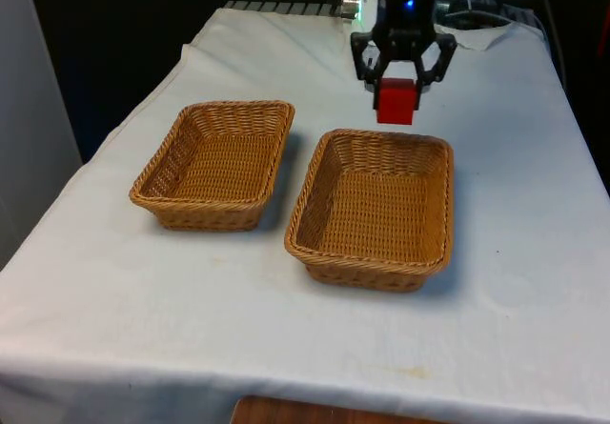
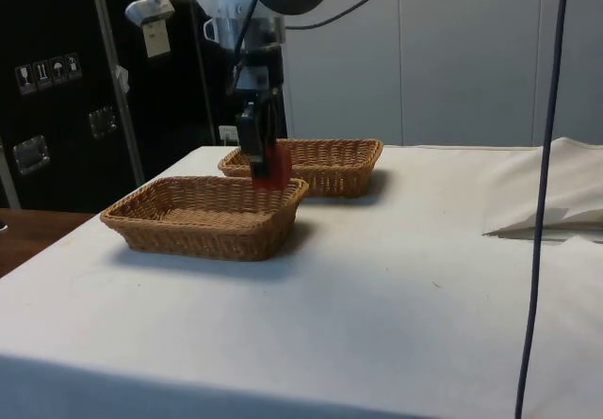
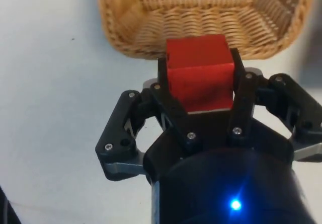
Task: Pick up the red cube and place it into the right basket.
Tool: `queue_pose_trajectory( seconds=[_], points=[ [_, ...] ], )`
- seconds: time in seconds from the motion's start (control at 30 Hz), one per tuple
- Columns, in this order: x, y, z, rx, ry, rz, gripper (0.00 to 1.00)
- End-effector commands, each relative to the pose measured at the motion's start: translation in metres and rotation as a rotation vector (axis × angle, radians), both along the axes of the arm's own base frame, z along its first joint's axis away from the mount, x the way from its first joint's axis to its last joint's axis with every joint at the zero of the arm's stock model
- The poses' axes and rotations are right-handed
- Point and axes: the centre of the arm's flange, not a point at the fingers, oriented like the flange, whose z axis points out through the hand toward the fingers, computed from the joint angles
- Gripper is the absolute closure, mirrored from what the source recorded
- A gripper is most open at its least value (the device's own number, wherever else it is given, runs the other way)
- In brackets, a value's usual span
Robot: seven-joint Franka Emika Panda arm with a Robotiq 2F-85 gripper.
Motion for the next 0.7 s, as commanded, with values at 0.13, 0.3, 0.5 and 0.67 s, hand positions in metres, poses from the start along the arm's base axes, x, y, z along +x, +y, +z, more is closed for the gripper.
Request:
queue_pose_trajectory(
  seconds=[0.13,0.3,0.5,0.67],
  points=[
    [0.003,-0.018,0.003,-0.009,-0.006,-0.001,0.97],
    [0.007,-0.038,0.003,-0.013,-0.004,0.002,0.97],
    [0.010,-0.060,0.003,-0.025,-0.007,-0.001,0.97],
    [0.014,-0.081,0.000,-0.037,-0.007,-0.005,0.97]
  ],
)
